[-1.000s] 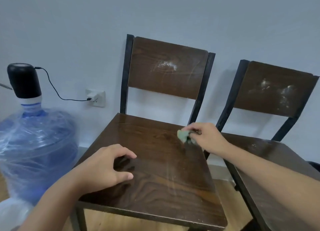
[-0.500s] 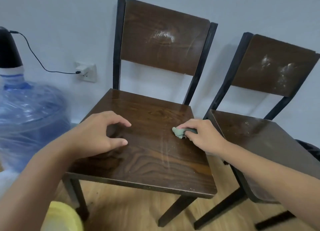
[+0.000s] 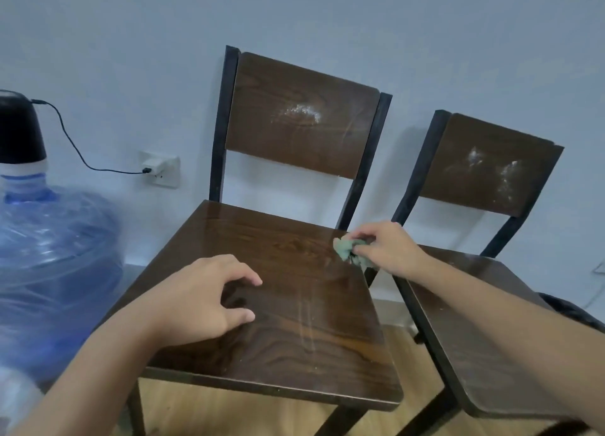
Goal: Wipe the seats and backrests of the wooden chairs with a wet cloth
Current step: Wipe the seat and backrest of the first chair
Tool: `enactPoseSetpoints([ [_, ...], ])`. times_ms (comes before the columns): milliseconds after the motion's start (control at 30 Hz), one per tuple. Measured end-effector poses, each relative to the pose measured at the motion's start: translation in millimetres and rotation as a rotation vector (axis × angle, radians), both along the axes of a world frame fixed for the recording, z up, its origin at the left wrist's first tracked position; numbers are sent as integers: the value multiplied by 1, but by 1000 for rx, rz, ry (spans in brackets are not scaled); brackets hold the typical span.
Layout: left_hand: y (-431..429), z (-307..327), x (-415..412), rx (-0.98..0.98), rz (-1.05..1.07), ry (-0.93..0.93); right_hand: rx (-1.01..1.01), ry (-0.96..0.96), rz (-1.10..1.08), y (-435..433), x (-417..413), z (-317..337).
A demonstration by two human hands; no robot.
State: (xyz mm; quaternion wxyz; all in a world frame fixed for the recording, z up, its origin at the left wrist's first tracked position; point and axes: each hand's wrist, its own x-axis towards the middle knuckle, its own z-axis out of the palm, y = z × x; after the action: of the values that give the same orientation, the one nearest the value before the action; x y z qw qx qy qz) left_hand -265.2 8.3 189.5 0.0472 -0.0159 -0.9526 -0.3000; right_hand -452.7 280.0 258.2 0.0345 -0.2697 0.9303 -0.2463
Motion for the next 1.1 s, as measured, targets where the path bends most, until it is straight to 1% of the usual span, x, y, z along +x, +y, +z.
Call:
enactPoseSetpoints([
  [67,-1,-4,5,-39,2,-5,-4,46,-74,-34,-50,-24],
  [100,-1,-6,8,-61,0,-10,-14,45,-93,-46,-61,-38],
  [200,-6,-3,14,-101,4,4,-26,73,-100,-70,-52,-59],
  [300,-17,3,17,-105,29,24,2,90,68,-61,-9,-58],
  [400,-29,9,22,-95,66,28,43,110,268,-29,52,-55],
  [533,-44,6,25,-76,85,48,59,34,461,26,127,-47],
  [633,-50,-4,24,-91,98,49,96,-67,524,57,149,-30],
  [700,-52,-10,24,-97,100,61,59,-90,474,59,140,-17],
  [733,-54,-11,24,-102,101,66,17,-54,405,54,128,-14],
  [800,-57,-13,23,-119,115,64,-43,63,198,32,94,-18],
  [867,-55,-12,22,-133,125,57,-6,146,31,1,76,-33],
  [900,-54,-12,21,-136,123,59,14,159,23,-13,79,-43],
  [967,-52,-11,22,-143,113,60,4,164,112,-34,105,-59],
  [1100,-61,-11,29,-146,144,66,-21,106,449,-44,172,-64],
])
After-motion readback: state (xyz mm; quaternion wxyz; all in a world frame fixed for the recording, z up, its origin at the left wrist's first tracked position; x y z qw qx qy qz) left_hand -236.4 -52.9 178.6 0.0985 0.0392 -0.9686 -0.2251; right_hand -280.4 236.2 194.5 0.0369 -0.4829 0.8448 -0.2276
